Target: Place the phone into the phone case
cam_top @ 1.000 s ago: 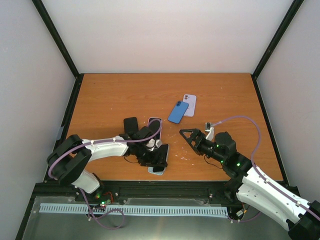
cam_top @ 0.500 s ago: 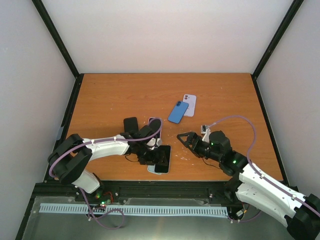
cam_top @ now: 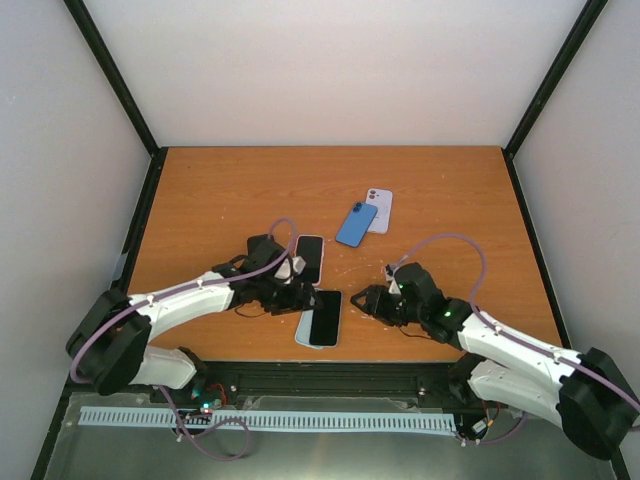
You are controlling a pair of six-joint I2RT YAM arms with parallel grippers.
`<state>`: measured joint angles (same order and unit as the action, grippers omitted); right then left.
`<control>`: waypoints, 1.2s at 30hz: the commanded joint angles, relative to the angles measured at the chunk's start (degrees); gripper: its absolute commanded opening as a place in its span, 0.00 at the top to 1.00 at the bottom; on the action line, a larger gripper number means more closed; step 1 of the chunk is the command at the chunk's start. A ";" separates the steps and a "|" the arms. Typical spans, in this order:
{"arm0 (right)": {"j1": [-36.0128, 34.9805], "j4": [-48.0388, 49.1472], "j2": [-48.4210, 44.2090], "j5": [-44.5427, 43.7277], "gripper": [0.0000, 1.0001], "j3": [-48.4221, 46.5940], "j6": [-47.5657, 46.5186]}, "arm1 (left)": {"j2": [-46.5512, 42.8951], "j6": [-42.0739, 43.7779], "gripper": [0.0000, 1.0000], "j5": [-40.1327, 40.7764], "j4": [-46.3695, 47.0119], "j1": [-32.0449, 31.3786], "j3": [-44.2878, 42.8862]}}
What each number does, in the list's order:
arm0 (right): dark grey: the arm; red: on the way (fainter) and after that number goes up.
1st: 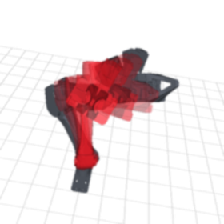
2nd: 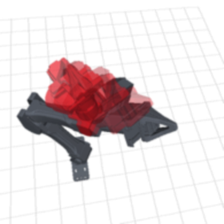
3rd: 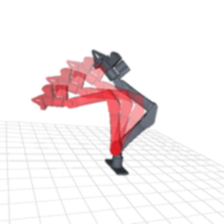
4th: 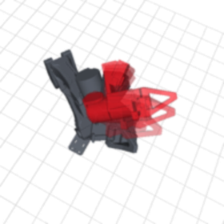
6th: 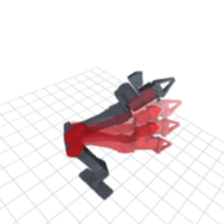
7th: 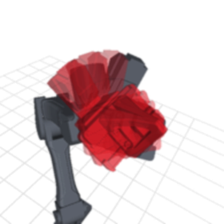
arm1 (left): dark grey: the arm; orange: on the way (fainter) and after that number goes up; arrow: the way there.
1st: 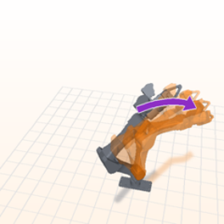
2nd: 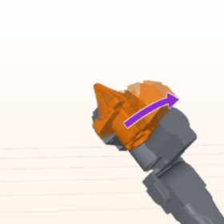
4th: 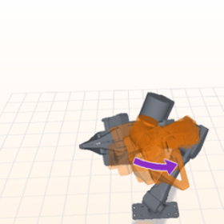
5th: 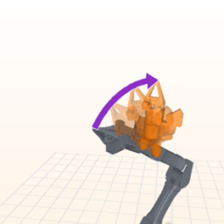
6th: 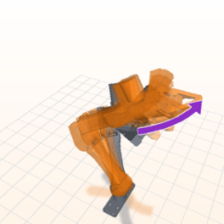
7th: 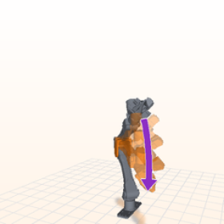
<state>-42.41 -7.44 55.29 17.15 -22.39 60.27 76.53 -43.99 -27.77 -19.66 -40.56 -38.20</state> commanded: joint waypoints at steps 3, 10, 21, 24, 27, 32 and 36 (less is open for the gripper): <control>-3.50 4.42 6.84 -0.46 0.62 0.31 -0.89 | 0.69 -0.66 0.26 0.15 4.02 2.15 3.95; -5.60 7.20 13.51 -0.76 0.73 -1.26 -1.23 | 4.25 -1.45 0.31 -1.96 9.57 2.16 7.08; -7.56 12.54 20.28 0.18 0.76 -2.27 -0.01 | 4.75 -3.16 0.52 -8.45 18.04 2.13 10.66; -7.68 13.16 21.60 0.17 0.78 -2.71 0.12 | 4.67 -3.73 0.52 -10.12 19.80 2.08 11.41; -7.83 13.76 22.56 -0.04 0.80 -2.89 0.68 | 4.59 -4.37 0.53 -11.46 21.30 1.86 11.74; -7.95 16.55 23.42 0.94 0.84 -2.75 2.39 | 4.88 -5.97 0.55 -12.30 23.91 0.91 11.97; -8.40 20.61 24.12 2.06 0.85 -1.64 6.08 | 5.88 -7.76 0.55 -12.92 26.60 -0.54 11.81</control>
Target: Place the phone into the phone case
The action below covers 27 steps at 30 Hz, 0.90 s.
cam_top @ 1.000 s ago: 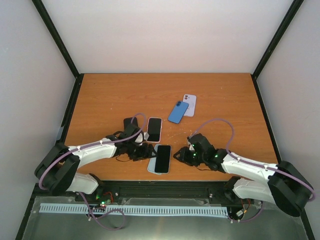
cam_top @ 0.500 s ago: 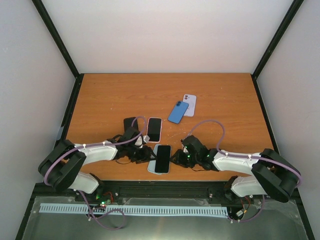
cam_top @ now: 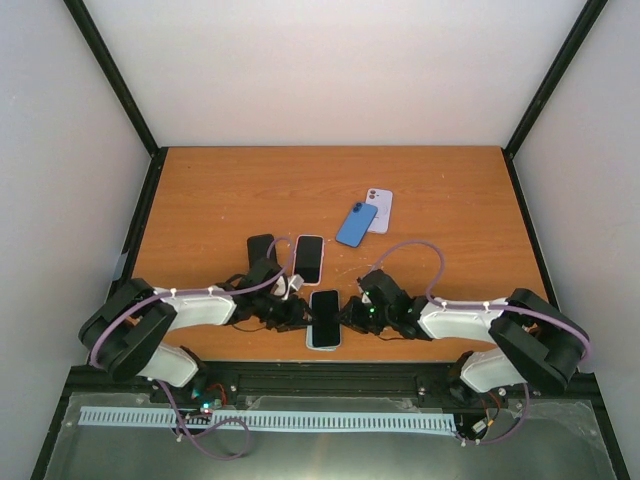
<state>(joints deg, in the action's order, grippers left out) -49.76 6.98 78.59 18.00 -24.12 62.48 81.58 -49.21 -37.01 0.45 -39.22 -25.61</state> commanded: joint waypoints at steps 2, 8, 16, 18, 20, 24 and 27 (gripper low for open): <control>-1.42 8.11 1.18 1.29 0.86 0.67 5.64 | 1.51 -3.24 0.55 -3.44 7.16 -2.74 -1.27; -3.32 9.60 1.52 -1.50 0.87 1.62 9.02 | 3.07 -5.76 0.56 -3.11 10.22 -4.90 -1.64; -3.92 1.01 -2.13 -6.29 0.81 0.99 5.82 | 1.00 -6.15 0.59 -0.11 6.99 -5.07 -1.20; -3.94 -2.64 -4.59 -8.36 0.76 0.36 4.20 | -0.19 -5.92 0.60 1.02 5.67 -4.74 -1.16; -3.88 -4.95 -6.97 -9.92 0.69 0.28 2.93 | -1.22 -5.87 0.61 1.64 4.75 -3.97 -0.64; -3.94 -5.99 -8.62 -10.81 0.57 1.03 1.76 | -3.52 -5.36 0.60 2.23 3.81 -1.35 0.96; -3.94 -4.12 -8.27 -10.12 0.49 1.98 1.47 | -4.95 -5.07 0.59 2.47 3.68 0.00 1.75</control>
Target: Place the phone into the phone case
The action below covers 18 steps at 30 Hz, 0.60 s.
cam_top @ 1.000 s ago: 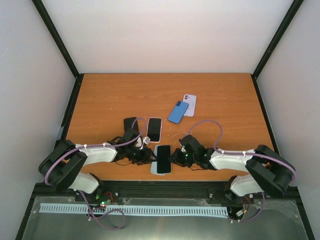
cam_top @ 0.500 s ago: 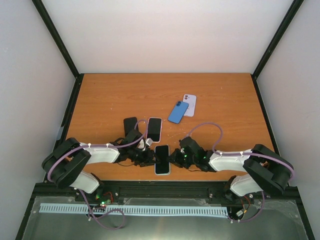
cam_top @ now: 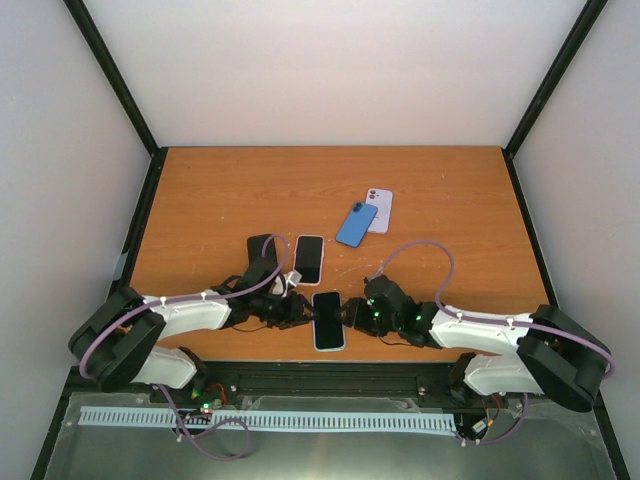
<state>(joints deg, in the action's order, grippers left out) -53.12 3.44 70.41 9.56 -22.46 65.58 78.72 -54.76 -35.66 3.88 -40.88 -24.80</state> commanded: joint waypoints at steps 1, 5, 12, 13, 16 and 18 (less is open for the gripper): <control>-0.58 0.13 0.16 -1.61 0.47 0.42 -1.73 | -2.24 0.53 0.59 1.19 0.32 1.81 1.01; -0.49 3.50 2.47 0.16 0.42 0.45 -2.23 | -1.06 0.91 0.58 0.72 1.26 1.79 1.33; -0.48 12.03 4.80 0.85 0.26 3.76 0.60 | 0.53 1.04 0.59 -0.43 4.12 1.77 2.29; -0.49 12.94 5.11 1.02 0.25 4.11 0.79 | 0.78 1.10 0.60 -0.60 4.38 1.82 2.30; -0.49 16.14 5.94 2.37 0.25 4.22 0.86 | 1.44 0.65 0.63 -0.96 5.75 1.77 2.64; -0.49 18.71 6.34 3.50 0.25 4.18 1.08 | 2.03 0.15 0.64 -1.72 7.42 1.77 3.09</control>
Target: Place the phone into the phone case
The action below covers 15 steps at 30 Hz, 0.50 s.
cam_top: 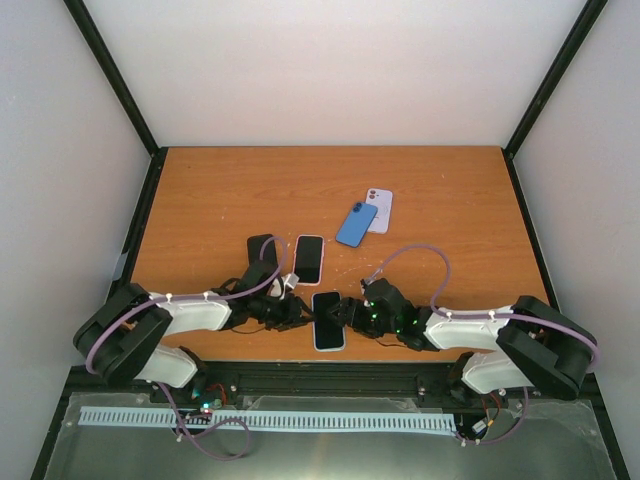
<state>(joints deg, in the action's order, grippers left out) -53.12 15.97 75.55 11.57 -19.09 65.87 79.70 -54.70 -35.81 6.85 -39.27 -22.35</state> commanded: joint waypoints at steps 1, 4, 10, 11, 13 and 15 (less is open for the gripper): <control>-0.48 7.37 1.42 1.93 0.25 0.81 1.02 | 1.45 -0.17 0.65 -1.99 5.19 0.17 0.78; -0.45 11.58 1.94 3.57 0.25 1.10 2.23 | 2.91 -0.42 0.66 -3.21 7.24 0.15 1.07; -0.40 21.06 3.58 7.57 0.24 1.27 5.72 | 4.33 0.75 0.68 -4.24 7.32 0.16 0.64; -0.40 21.98 4.01 8.16 0.24 1.25 6.32 | 4.49 0.81 0.68 -4.26 7.37 0.16 0.64; -0.40 24.57 5.12 9.76 0.24 1.23 7.48 | 4.91 0.82 0.68 -4.49 7.59 0.18 0.62; -0.36 28.41 6.11 11.16 0.24 1.67 8.95 | 5.26 0.92 0.68 -4.70 7.46 0.17 0.51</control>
<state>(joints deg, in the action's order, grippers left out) -52.62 29.21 80.25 15.73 -16.93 70.87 83.92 -54.76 -38.89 11.62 -38.92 -21.37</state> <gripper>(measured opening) 0.756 0.320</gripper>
